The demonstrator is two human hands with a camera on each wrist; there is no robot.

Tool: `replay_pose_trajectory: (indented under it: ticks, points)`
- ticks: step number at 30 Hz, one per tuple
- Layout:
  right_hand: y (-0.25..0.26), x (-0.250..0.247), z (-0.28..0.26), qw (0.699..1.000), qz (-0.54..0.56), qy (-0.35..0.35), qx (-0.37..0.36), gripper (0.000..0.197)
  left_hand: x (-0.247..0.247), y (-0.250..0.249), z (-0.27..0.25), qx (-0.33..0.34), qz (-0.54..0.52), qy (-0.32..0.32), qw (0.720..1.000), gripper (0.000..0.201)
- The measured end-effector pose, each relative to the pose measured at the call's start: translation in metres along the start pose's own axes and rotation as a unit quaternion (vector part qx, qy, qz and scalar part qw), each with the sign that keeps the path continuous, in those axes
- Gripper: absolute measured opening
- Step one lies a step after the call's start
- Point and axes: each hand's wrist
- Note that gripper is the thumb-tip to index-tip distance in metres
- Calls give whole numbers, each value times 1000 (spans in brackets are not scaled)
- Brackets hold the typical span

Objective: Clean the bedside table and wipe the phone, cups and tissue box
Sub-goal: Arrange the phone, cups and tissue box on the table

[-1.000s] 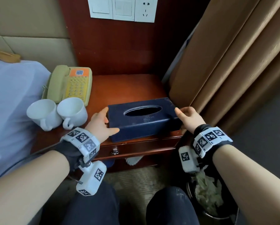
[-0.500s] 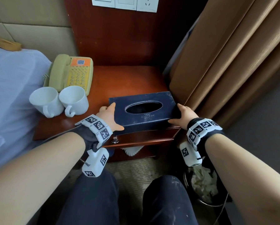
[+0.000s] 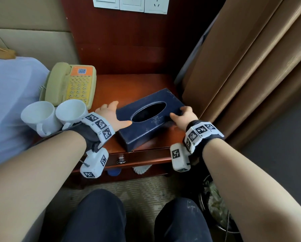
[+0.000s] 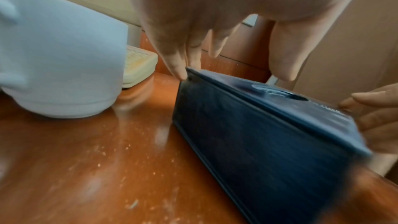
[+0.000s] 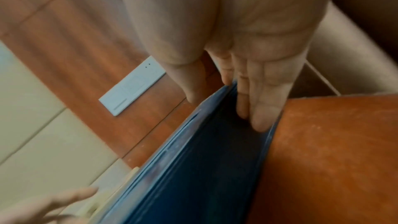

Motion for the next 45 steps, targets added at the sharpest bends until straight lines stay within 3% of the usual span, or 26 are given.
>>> replay_pose_trajectory:
  ticks: [3, 5, 7, 8, 11, 14, 17, 19, 23, 26, 28, 32, 33, 35, 38, 40, 45]
  points:
    - [6, 10, 0, 975, 206, 83, -21, 86, 0, 1, -3, -3, -23, 17, 1000, 80]
    - [13, 14, 1, 953, 264, 137, -53, 89, 1, -2, -7, -20, -135, 81, 987, 63]
    - [19, 14, -5, 972, 144, 154, -103, 92, 0, -9, -15, -54, -226, 173, 957, 44]
    - [19, 12, -9, 979, 56, 147, -128, 96, 0, -12, -16, -68, -253, 202, 944, 47]
    - [11, 2, -33, 964, -126, 150, -182, 106, 5, -21, -21, -53, -240, 162, 956, 62]
    - [10, 2, -62, 941, -231, 177, -174, 111, 11, -35, -27, -43, -260, 174, 949, 49]
    - [12, 1, -71, 929, -311, 134, -149, 105, 13, -44, -32, -77, -316, 216, 921, 39]
    - [14, 2, -74, 903, -386, 131, -135, 100, 11, -41, -25, -90, -343, 172, 919, 31]
    - [17, 13, -79, 847, -490, 137, -155, 104, 2, -21, -3, -14, -168, 11, 986, 58]
    - [11, 18, -78, 845, -488, 126, -180, 94, 0, -18, 6, 33, -31, -51, 998, 70]
    - [5, 14, -71, 852, -470, 128, -192, 88, 2, -16, 11, 57, 25, -54, 997, 79]
    - [1, -3, -45, 828, -494, 74, -254, 77, 7, -7, 13, 58, 85, 0, 995, 95]
    - [1, -6, -39, 834, -486, 49, -258, 75, 9, -6, 12, 62, 101, 4, 993, 96]
    - [0, -9, -32, 882, -422, 0, -209, 75, 11, -3, 12, 67, 126, -1, 990, 93]
    - [-2, -13, -25, 960, -265, 31, -83, 87, 8, -1, 15, 53, 135, -23, 989, 82]
    - [-2, -14, -21, 967, -232, 81, -61, 90, 4, -2, 18, 53, 162, -14, 985, 73]
    - [14, -12, -9, 954, -276, 113, -26, 90, -4, -7, 35, 38, 225, 20, 974, 67]
Point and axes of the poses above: each hand's wrist, its own z-axis towards the middle knuckle, its own x-axis out of the palm, y = z × x, and after that the axes turned 5 degrees about -z, right-handed
